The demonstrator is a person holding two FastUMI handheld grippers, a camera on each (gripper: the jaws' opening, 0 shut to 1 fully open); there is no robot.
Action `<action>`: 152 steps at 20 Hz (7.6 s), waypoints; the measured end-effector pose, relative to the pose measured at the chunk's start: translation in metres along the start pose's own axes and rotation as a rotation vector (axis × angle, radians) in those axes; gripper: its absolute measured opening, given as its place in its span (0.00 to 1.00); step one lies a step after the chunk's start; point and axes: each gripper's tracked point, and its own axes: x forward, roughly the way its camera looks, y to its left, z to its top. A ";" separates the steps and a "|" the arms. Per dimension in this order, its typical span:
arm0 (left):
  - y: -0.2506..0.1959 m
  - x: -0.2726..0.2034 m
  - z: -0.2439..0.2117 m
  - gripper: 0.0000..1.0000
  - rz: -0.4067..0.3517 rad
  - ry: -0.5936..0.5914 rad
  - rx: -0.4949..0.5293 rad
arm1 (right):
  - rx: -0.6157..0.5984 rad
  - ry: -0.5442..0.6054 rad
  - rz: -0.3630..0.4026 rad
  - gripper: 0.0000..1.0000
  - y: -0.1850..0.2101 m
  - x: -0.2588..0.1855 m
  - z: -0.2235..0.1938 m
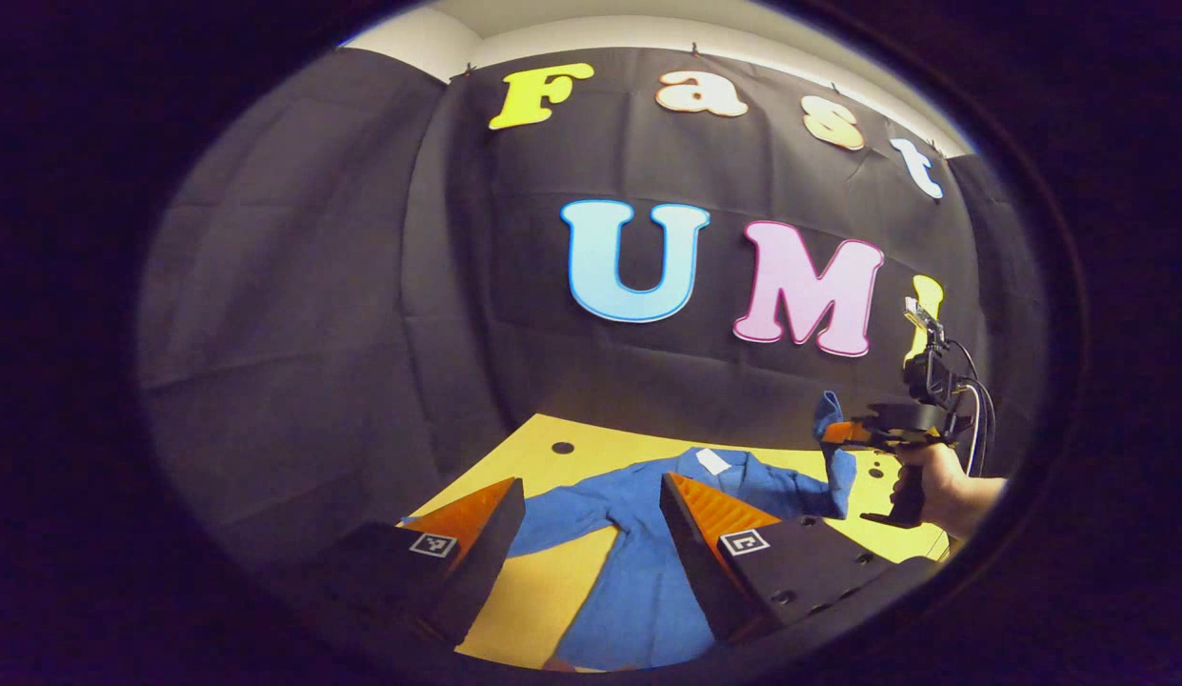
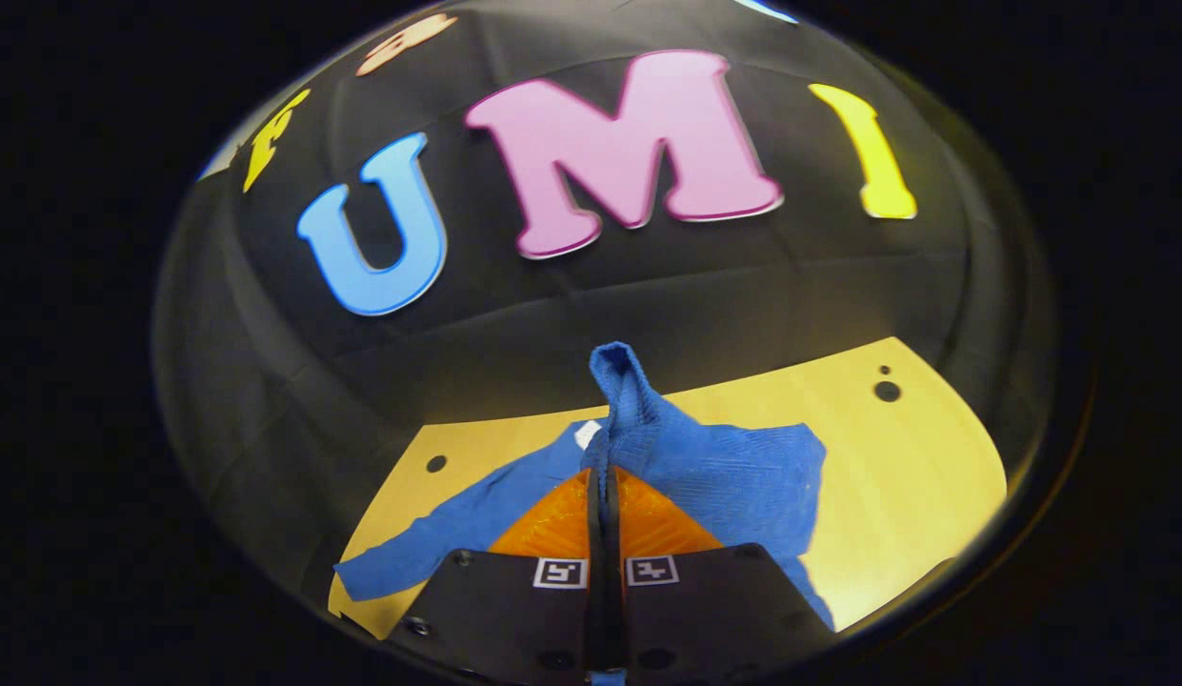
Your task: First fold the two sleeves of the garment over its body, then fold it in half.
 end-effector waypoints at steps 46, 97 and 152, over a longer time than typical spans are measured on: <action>0.152 0.226 -0.185 0.00 0.244 0.500 -0.298 | -0.206 -0.149 -0.063 1.00 -0.070 -0.045 -0.112; 0.035 0.086 -0.271 0.78 -0.191 0.698 0.267 | 0.000 0.284 -0.405 0.82 -0.242 -0.199 -0.294; -0.094 0.258 0.058 0.82 -0.258 -0.219 0.122 | -0.204 -0.459 -0.179 0.97 -0.147 -0.060 0.072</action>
